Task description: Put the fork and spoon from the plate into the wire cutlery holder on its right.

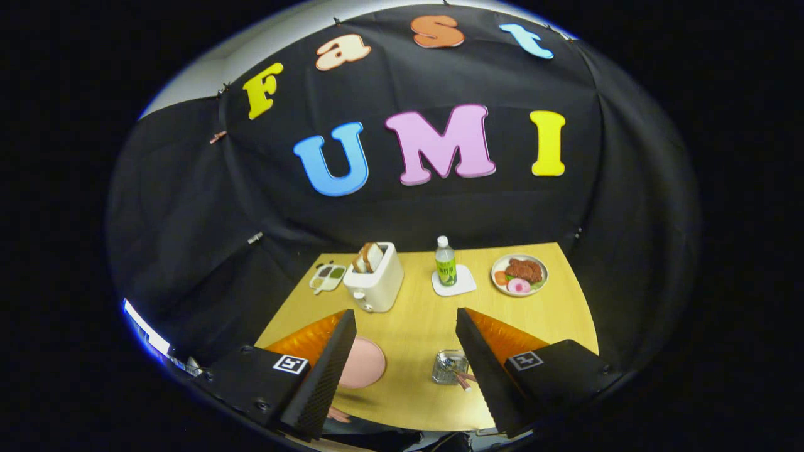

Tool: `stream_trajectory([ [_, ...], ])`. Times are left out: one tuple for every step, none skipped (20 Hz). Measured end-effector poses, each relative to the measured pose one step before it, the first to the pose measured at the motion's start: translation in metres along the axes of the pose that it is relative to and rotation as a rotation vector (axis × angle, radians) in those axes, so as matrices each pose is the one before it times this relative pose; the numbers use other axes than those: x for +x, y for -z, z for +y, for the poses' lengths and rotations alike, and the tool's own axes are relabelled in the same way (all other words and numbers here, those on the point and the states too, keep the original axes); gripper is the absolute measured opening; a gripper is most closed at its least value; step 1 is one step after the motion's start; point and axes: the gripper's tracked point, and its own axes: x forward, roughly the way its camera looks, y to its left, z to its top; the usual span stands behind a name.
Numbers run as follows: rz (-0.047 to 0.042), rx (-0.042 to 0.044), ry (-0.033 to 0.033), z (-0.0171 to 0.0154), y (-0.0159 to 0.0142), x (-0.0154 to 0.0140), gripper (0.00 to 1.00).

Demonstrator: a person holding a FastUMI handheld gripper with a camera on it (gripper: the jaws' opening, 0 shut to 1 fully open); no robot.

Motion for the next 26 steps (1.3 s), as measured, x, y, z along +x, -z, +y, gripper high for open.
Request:
stream_trajectory([
  [-0.04896,-0.02871,-0.00263,0.00363,-0.01361,-0.00571,0.99],
  [-0.06153,-0.03724,0.01286,-0.00049,-0.01597,-0.00539,0.99],
  [-0.05146,-0.04175,0.01387,0.00009,-0.01277,-0.00557,0.99],
  [-0.05227,-0.03367,0.00482,0.00237,-0.01364,-0.00381,0.99],
  [-0.04395,-0.02949,-0.00356,0.00591,-0.00874,-0.00171,0.99],
  [-0.03284,-0.02570,-0.00080,0.00322,-0.00624,-0.00069,0.99],
  [-0.02178,-0.02065,0.00675,-0.00068,-0.00180,-0.00526,0.99],
  [-0.02798,-0.01534,-0.00687,0.00192,-0.00330,-0.00456,0.99],
  [-0.03586,-0.00091,-0.00107,0.00157,-0.00433,-0.00065,0.98],
  [-0.02863,0.00429,0.00190,0.00011,-0.00243,-0.00237,0.98],
  [-0.02641,0.00698,0.00570,-0.00194,0.00084,-0.00248,0.98],
  [-0.01300,0.00857,0.00063,-0.00036,0.00338,-0.00364,0.98],
  [-0.01412,0.00563,-0.00370,0.00219,0.00370,-0.00196,0.98],
  [-0.00561,0.00149,0.00594,-0.00130,0.00758,-0.00407,0.97],
  [-0.00188,-0.00419,0.01350,-0.00291,0.00896,-0.00109,0.98],
  [0.00371,0.00014,0.02342,-0.00413,0.00978,-0.00265,0.98],
  [0.00795,0.00793,0.02804,-0.00313,0.00906,-0.00087,0.98],
  [0.00352,0.01158,0.01695,-0.00237,0.00935,-0.00300,0.98],
  [0.00430,0.01927,-0.00233,0.00391,0.00746,-0.00153,0.98],
  [0.00620,0.01358,0.00847,-0.00014,0.00722,-0.00278,0.98],
  [0.00785,0.01202,0.00673,-0.00330,0.00755,0.00063,0.98],
  [0.00826,0.00973,0.00711,-0.00148,0.00590,-0.00097,0.98],
  [0.00746,0.00259,0.01533,-0.00427,0.00419,0.00002,0.99],
  [0.00910,-0.00022,0.01062,-0.00347,0.00436,-0.00088,0.99],
  [0.00618,-0.00320,0.00693,-0.00118,0.00238,-0.00107,0.99],
  [0.00170,-0.00146,-0.00396,0.00102,0.00155,-0.00138,0.99],
])
